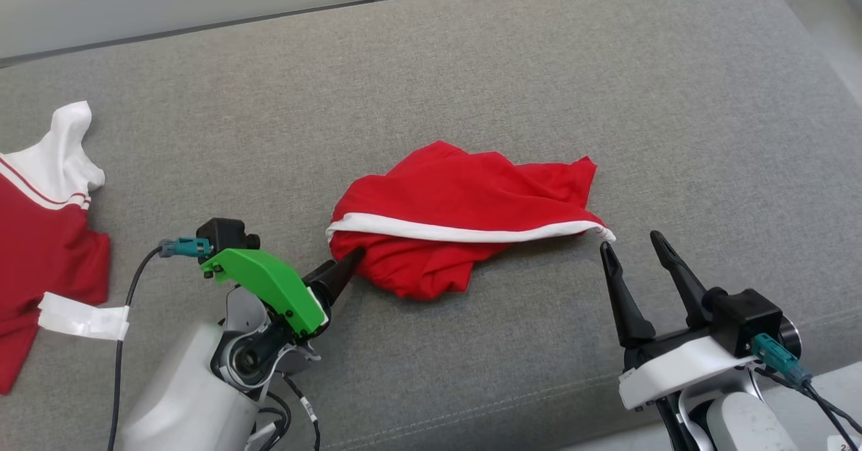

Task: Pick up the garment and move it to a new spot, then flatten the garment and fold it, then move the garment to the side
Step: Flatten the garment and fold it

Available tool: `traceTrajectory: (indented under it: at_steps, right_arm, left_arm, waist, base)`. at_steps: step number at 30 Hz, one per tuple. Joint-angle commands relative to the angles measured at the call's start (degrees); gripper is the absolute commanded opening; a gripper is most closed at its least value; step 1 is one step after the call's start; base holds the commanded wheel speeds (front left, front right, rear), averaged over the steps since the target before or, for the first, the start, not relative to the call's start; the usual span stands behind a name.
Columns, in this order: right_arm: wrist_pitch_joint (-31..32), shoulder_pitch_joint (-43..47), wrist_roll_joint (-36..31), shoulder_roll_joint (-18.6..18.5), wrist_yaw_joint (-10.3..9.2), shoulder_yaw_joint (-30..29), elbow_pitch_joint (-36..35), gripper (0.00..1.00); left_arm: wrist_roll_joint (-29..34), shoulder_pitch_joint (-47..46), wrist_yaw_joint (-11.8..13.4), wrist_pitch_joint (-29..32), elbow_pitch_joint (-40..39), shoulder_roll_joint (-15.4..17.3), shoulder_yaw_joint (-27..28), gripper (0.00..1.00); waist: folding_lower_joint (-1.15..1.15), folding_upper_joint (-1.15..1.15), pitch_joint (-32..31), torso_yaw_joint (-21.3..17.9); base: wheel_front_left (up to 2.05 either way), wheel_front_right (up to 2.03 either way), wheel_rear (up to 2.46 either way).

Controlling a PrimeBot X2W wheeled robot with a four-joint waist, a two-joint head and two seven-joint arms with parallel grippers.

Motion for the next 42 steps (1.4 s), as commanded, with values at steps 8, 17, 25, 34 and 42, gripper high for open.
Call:
traceTrajectory:
  at_steps: [8,17,25,34,42]
  right_arm:
    - [-0.9,-1.7,0.5,0.1,-0.02,0.5,1.2,1.00]
    - [-1.4,-1.3,0.7,0.4,-0.02,-1.2,1.9,1.00]
    - [-1.5,-1.4,0.7,0.3,-0.02,-2.2,1.9,1.00]
    - [-1.5,-0.3,0.4,0.5,-0.02,-2.9,1.5,1.00]
    - [-0.7,0.1,0.7,0.1,-0.02,-3.6,1.0,1.00]
  left_arm:
    - [3.2,-4.4,-0.3,-7.5,2.2,2.3,-6.2,0.00]
    - [15.6,-8.5,0.0,-21.9,4.5,5.5,-13.3,0.00]
    - [31.0,-13.5,6.9,-34.1,1.3,7.9,-18.3,0.00]
    - [43.3,-6.8,14.2,-35.7,-12.5,11.0,-21.0,0.00]
    - [43.1,5.3,13.3,-35.7,-13.5,10.5,-23.9,0.00]
  waist:
    - [0.00,0.00,0.9,-1.0]
    - [0.00,0.00,0.5,0.7]
    - [0.00,0.00,-0.2,2.8]
    - [0.00,0.00,-0.8,3.7]
    - [0.00,0.00,-1.3,4.9]
  base:
    - [0.00,0.00,0.00]
    - [0.00,0.00,0.00]
    - [0.00,0.00,0.00]
    - [0.00,0.00,0.00]
    - [0.00,0.00,0.00]
